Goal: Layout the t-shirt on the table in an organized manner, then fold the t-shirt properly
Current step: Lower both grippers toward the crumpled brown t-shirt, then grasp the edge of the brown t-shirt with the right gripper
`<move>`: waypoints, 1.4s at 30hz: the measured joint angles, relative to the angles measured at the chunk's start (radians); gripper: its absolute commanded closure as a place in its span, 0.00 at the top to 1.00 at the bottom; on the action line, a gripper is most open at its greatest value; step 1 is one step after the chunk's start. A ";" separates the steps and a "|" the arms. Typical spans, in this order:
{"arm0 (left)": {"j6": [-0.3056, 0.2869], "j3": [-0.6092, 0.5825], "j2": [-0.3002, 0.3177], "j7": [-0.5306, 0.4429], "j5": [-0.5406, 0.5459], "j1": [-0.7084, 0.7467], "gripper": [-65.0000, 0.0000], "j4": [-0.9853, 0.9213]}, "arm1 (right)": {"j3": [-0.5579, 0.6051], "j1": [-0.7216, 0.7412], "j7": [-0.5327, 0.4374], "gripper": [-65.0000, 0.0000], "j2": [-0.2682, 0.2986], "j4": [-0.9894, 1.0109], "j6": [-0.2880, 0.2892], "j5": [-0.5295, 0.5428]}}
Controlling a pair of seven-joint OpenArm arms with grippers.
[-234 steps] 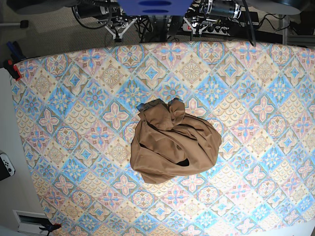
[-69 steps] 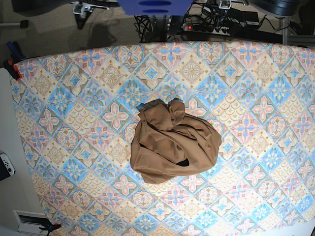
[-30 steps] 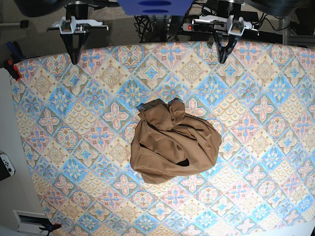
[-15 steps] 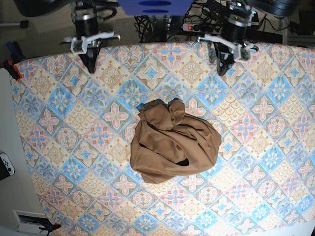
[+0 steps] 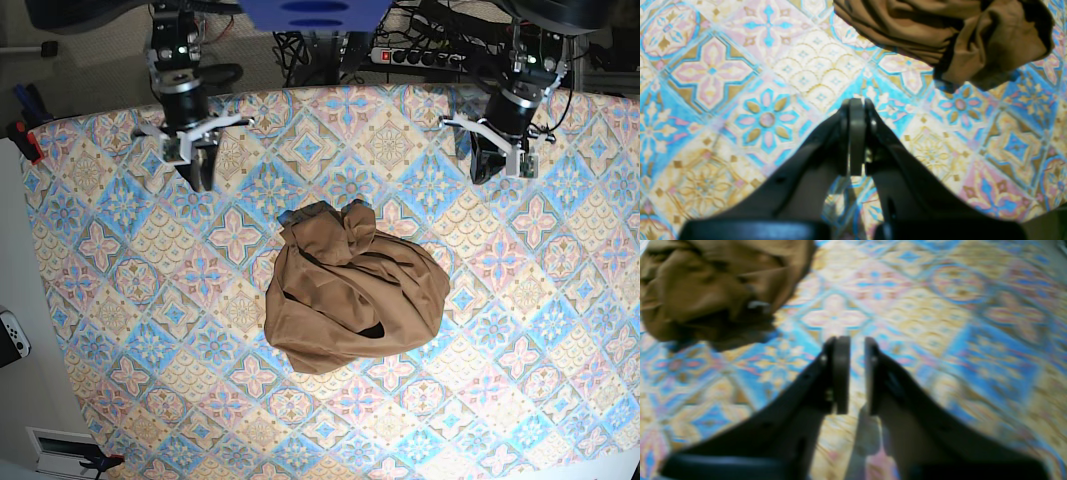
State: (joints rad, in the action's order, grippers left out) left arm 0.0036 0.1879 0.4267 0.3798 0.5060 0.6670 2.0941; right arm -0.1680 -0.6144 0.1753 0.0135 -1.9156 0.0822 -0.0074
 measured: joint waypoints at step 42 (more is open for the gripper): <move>0.000 0.025 -0.002 0.190 -0.004 -0.096 0.01 -0.001 | 0.410 0.594 0.464 0.48 0.089 0.122 0.005 0.004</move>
State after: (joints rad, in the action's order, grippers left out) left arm 0.0040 0.2127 0.4244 0.5694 0.5018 0.5709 2.0930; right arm 0.2417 -0.0200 0.6392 0.1024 -1.7935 0.0868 -0.0036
